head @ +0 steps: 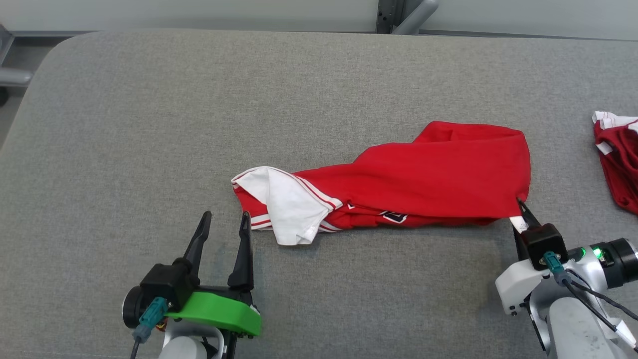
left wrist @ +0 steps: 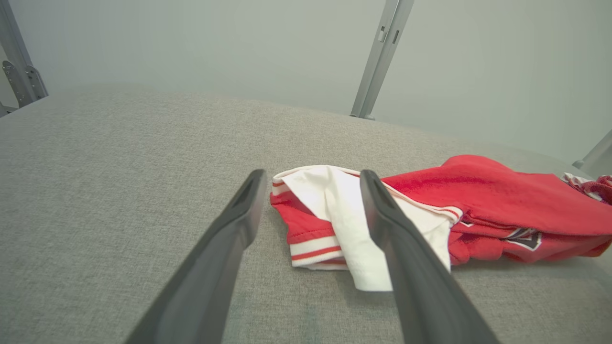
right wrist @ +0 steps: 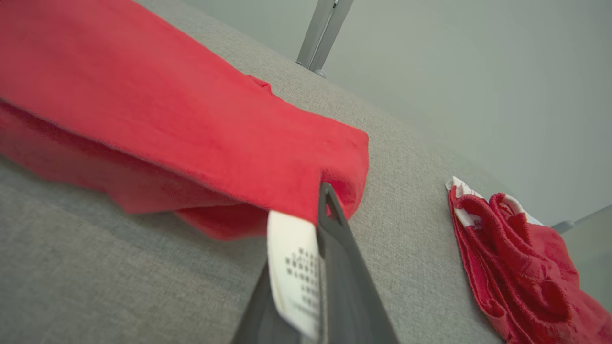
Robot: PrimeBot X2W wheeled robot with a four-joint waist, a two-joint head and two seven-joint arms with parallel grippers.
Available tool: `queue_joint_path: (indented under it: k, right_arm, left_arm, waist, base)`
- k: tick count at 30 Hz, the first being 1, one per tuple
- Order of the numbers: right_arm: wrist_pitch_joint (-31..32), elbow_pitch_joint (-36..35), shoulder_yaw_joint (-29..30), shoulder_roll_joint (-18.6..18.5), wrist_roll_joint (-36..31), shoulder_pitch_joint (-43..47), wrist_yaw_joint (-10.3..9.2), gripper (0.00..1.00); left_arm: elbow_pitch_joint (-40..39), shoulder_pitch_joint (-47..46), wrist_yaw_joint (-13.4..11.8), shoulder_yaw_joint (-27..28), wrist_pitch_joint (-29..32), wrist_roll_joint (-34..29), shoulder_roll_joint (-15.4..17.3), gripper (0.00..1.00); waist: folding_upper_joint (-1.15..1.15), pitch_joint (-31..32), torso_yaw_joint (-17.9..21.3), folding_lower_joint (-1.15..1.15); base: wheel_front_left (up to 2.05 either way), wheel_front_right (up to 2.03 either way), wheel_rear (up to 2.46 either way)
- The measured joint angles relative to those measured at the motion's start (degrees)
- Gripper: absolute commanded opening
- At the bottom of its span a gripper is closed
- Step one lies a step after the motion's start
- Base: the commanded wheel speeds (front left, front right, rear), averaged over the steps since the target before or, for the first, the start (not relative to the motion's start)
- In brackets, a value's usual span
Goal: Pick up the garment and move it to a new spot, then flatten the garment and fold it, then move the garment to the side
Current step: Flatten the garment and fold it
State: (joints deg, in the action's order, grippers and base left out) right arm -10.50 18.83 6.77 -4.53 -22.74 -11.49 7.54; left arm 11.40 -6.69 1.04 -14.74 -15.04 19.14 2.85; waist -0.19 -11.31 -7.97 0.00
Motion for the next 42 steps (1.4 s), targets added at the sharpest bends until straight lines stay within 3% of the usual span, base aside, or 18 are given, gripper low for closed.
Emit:
queue_joint_path:
  k: [6,9,10,11,12,28,29,30,31,32,37,42]
  right_arm:
    - [-0.85,1.81,-0.45,1.34,1.6,2.18,0.0,0.0]
    - [-1.43,3.05,-1.03,1.61,2.93,2.27,0.0,0.07]
    - [-1.7,3.14,-1.01,1.65,3.37,2.28,0.0,0.2]
    - [-2.19,3.09,-0.93,1.64,4.79,2.29,0.0,0.95]
    - [-2.22,3.02,-0.91,1.65,5.37,2.32,0.0,1.0]
    - [-3.72,-5.97,-1.2,1.64,10.54,4.72,0.0,1.0]
    - [-3.8,-6.88,-1.19,1.66,10.56,4.92,0.0,1.0]
    - [-3.9,-7.83,-1.12,1.64,10.72,5.11,0.0,1.0]
    - [-4.01,-8.87,-1.03,1.64,10.87,5.22,0.0,1.0]
    - [-4.17,-9.91,-0.93,1.64,10.93,5.32,0.0,1.0]
    - [-4.32,-13.73,0.14,1.63,11.58,6.62,0.0,1.0]
    - [-4.47,-15.44,1.41,1.63,12.17,7.92,0.0,1.0]
  left_arm:
    - [1.89,0.3,0.3,-2.88,0.0,1.47,-0.01,1.0]
    - [2.92,0.3,0.31,-3.91,0.0,2.0,-0.01,1.0]
    - [3.31,0.28,0.32,-4.22,0.0,2.24,-0.01,1.0]
    - [4.42,0.13,0.47,-4.86,0.0,2.52,-0.01,1.0]
    - [5.14,0.01,0.51,-5.19,0.1,2.89,-0.01,1.0]
    - [22.17,-6.18,0.93,-3.92,0.82,9.26,0.0,1.0]
    - [23.17,-6.58,0.96,-3.98,0.82,9.37,0.01,0.86]
    - [24.2,-7.0,1.03,-4.01,0.82,9.38,0.01,0.5]
    - [24.82,-7.38,1.19,-4.04,0.81,9.39,0.0,0.32]
    - [25.29,-7.71,1.48,-4.11,0.76,9.45,0.0,0.0]
    - [24.47,-8.18,1.93,-4.17,0.25,9.06,-0.01,0.0]
    - [17.24,-6.8,0.16,-1.03,0.07,7.45,1.35,0.0]
  waist:
    - [0.0,0.64,0.92,0.0]
    - [0.0,0.99,1.43,0.0]
    - [0.0,1.09,1.65,0.0]
    - [0.0,1.28,2.16,0.0]
    - [0.0,1.37,2.46,0.0]
    - [0.0,1.63,9.89,0.0]
    - [0.0,1.67,10.31,0.0]
    - [0.0,1.72,10.7,0.0]
    - [0.0,1.77,11.02,0.0]
    - [0.0,1.86,11.27,0.0]
    - [0.0,2.7,10.96,0.0]
    - [0.0,3.59,8.87,0.0]
  base:
    - [0.0,0.0,0.0]
    - [0.0,0.0,0.0]
    - [0.0,0.0,0.0]
    - [0.0,0.0,0.0]
    - [0.0,0.0,0.0]
    - [0.0,0.0,0.0]
    - [0.0,0.0,0.0]
    - [0.0,0.0,0.0]
    - [0.0,0.0,0.0]
    - [0.0,0.0,0.0]
    - [0.0,0.0,0.0]
    - [0.0,0.0,0.0]
